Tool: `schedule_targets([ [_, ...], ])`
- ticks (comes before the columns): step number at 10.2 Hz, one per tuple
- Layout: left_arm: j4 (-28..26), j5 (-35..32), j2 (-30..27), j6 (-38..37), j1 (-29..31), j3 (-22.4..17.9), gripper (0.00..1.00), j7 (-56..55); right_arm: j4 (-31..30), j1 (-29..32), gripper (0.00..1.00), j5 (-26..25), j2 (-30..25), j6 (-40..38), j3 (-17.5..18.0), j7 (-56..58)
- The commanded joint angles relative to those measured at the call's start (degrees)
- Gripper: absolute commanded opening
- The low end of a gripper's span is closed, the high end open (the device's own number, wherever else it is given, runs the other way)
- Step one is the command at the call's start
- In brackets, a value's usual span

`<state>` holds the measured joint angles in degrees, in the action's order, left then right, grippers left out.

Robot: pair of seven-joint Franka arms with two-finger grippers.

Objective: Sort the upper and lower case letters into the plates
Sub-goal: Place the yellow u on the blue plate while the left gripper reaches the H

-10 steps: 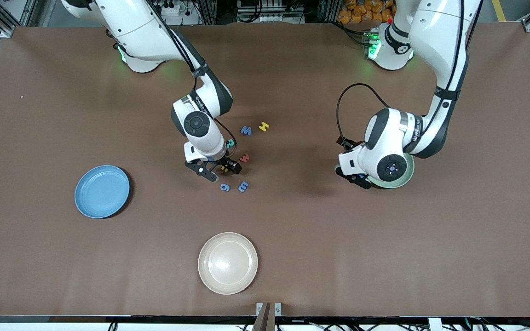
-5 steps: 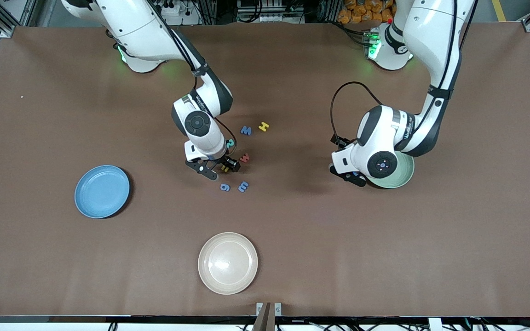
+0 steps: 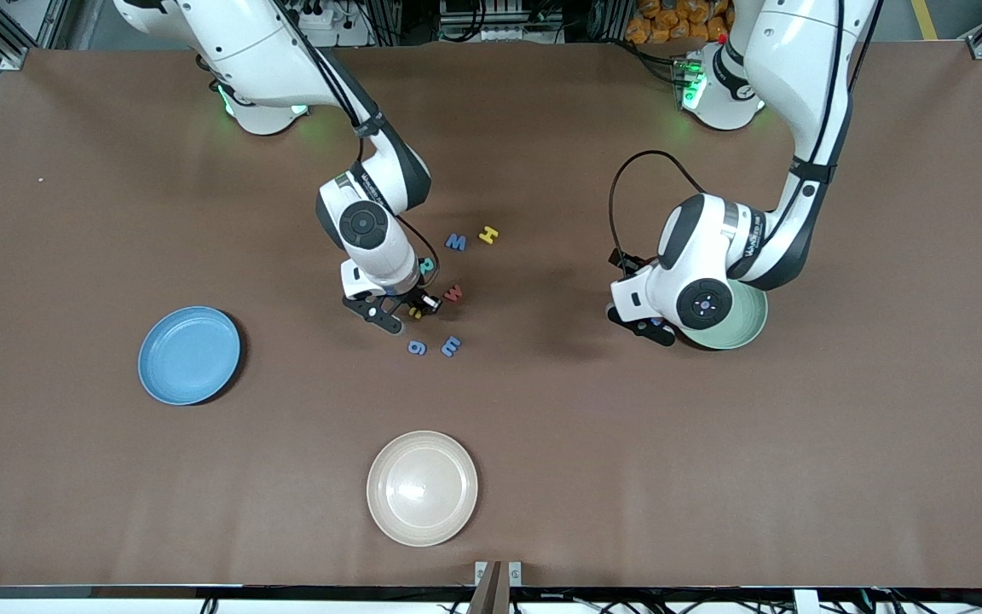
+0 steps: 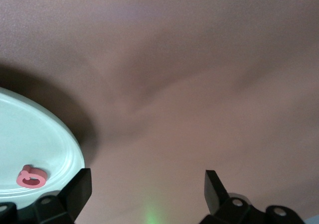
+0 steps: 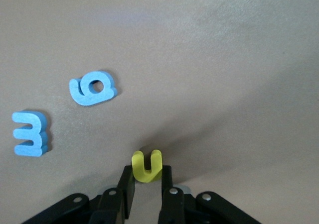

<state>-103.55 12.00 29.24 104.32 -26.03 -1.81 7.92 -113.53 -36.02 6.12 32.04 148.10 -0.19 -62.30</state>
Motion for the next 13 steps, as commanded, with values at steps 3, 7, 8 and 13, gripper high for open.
schedule_targets([
  [3,1.2,1.7,-0.1,-0.1,-1.1,-0.3,1.00,-1.8,-1.0,8.2,0.00,0.5,-7.5,-8.1,-0.2,9.1],
  [7,2.6,1.7,0.9,2.0,-3.1,-0.2,1.00,-3.3,-0.3,21.0,0.00,-0.1,-10.1,-16.3,-0.6,26.7],
  [8,2.7,1.7,1.3,3.8,-4.2,-0.2,1.00,-3.3,-0.4,24.4,0.00,-1.9,-10.3,-17.5,-0.7,30.4],
  [13,4.4,3.3,2.1,13.0,-15.5,-0.2,0.99,-13.9,0.3,38.8,0.00,-7.4,-10.4,-21.9,-0.6,44.3],
])
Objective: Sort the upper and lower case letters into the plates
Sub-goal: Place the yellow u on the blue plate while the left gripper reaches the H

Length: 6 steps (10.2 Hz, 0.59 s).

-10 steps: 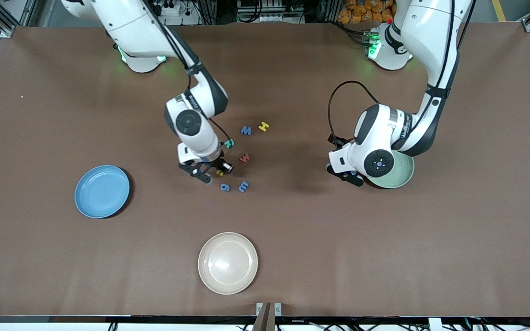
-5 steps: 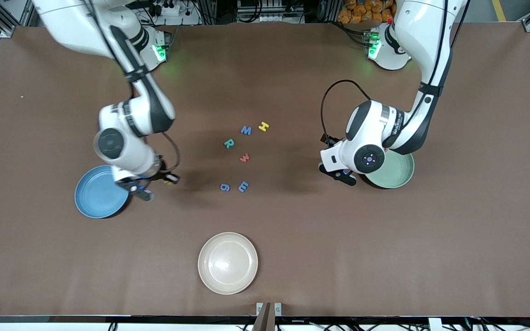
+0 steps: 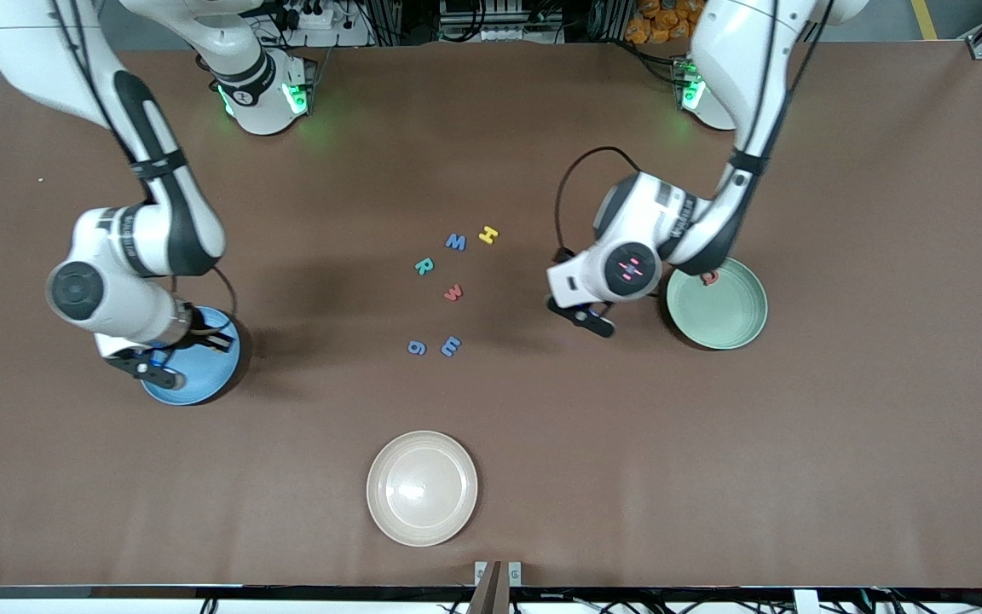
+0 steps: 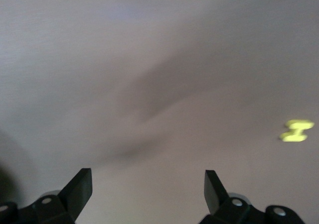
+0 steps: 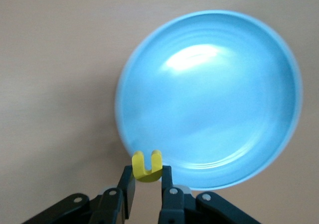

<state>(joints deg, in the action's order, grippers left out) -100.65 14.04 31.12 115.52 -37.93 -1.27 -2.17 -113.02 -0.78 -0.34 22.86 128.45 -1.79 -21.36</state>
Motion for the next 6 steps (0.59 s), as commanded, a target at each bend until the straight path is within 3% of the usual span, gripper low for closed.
schedule_targets([
  [1,1.2,1.5,0.3,4.9,-5.5,-0.7,0.99,-6.7,-0.2,4.4,0.09,-1.0,-1.3,-2.3,1.0,4.7],
  [3,1.0,0.8,0.4,9.0,-11.7,-1.0,0.98,-17.2,-0.3,4.3,1.00,-1.0,-1.6,-2.4,1.0,4.5],
  [6,1.0,-1.3,2.7,16.9,-17.5,-1.2,0.97,-19.1,-0.3,4.2,1.00,-1.0,-1.9,-2.5,1.0,4.6],
])
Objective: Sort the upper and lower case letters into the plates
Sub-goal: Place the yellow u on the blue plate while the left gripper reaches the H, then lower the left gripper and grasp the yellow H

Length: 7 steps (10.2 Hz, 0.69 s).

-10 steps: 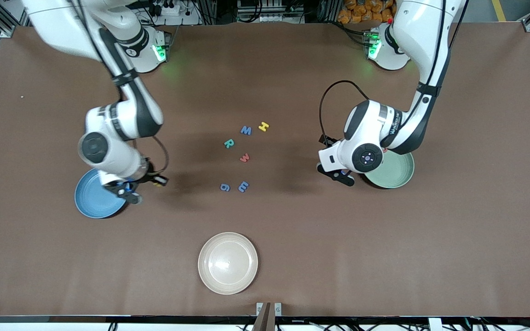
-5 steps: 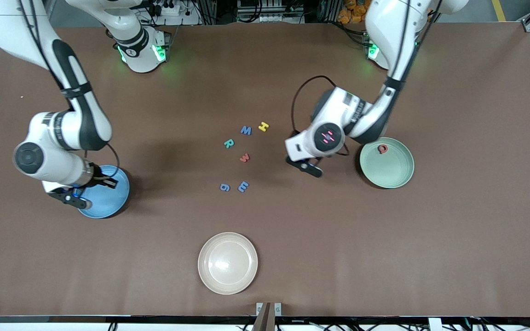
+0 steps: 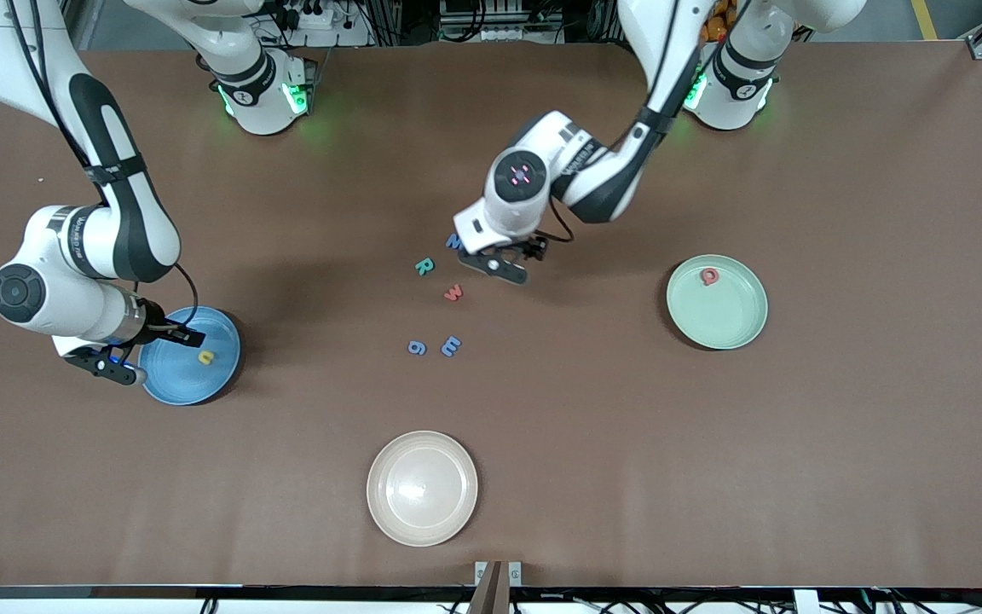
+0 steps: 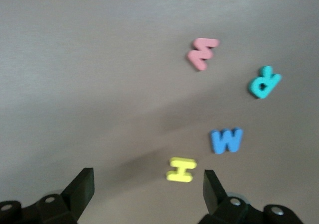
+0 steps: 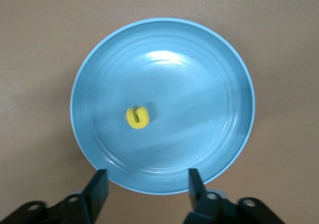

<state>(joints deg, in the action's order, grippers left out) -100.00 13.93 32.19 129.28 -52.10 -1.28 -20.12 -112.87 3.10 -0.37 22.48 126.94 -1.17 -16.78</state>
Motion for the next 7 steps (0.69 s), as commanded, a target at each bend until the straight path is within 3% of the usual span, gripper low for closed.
schedule_targets([
  [1,0.6,-6.5,3.4,6.4,-3.6,-0.9,0.97,-1.1,-0.4,0.4,1.00,-0.9,-1.4,-1.0,0.4,0.0],
  [3,0.7,-11.0,5.6,9.1,-4.1,-0.7,1.00,0.2,-0.5,0.3,1.00,-0.9,-1.3,-1.0,0.4,0.0],
  [7,-0.6,-10.9,6.3,8.7,-4.9,-0.6,1.00,1.2,-0.5,0.3,1.00,-0.9,-1.2,-1.0,0.4,-0.1],
])
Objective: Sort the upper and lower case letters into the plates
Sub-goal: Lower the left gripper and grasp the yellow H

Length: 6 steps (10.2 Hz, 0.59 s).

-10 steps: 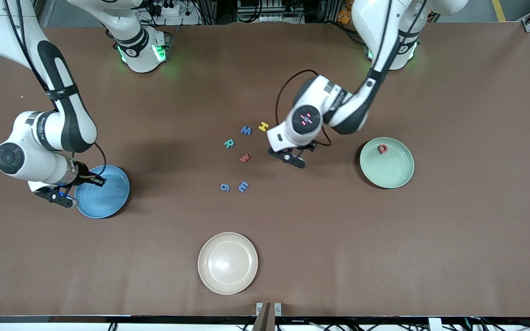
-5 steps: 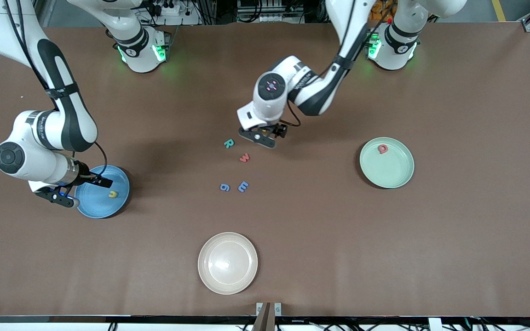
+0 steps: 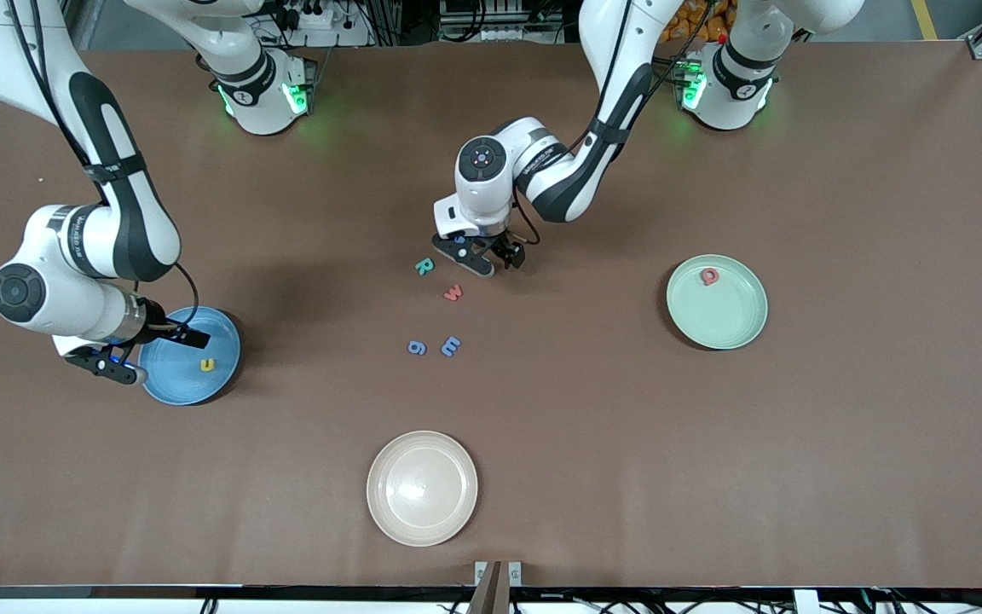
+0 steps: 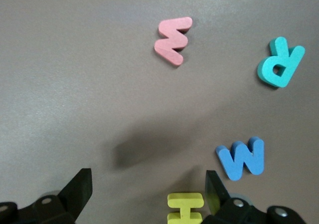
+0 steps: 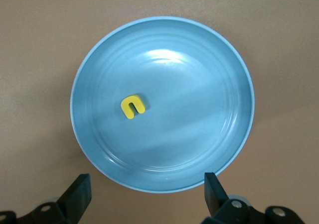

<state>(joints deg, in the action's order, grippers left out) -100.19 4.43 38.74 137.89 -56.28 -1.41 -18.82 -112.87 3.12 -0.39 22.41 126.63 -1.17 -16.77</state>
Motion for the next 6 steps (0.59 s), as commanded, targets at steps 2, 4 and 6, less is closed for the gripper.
schedule_targets([
  [2,-2.0,-1.4,-0.6,-0.6,-1.2,0.3,1.00,-0.4,-0.6,0.3,1.00,-0.9,-1.1,-0.7,0.4,-0.1],
  [4,-3.0,-1.4,-0.6,-0.8,-1.1,0.6,1.00,-0.4,-0.5,0.3,1.00,-0.9,-1.1,-0.7,0.4,-0.1],
  [6,-3.1,-1.2,-0.7,-0.8,-1.1,1.1,0.97,-1.0,-0.6,0.3,1.00,-0.9,-1.1,-0.7,0.4,-0.1],
])
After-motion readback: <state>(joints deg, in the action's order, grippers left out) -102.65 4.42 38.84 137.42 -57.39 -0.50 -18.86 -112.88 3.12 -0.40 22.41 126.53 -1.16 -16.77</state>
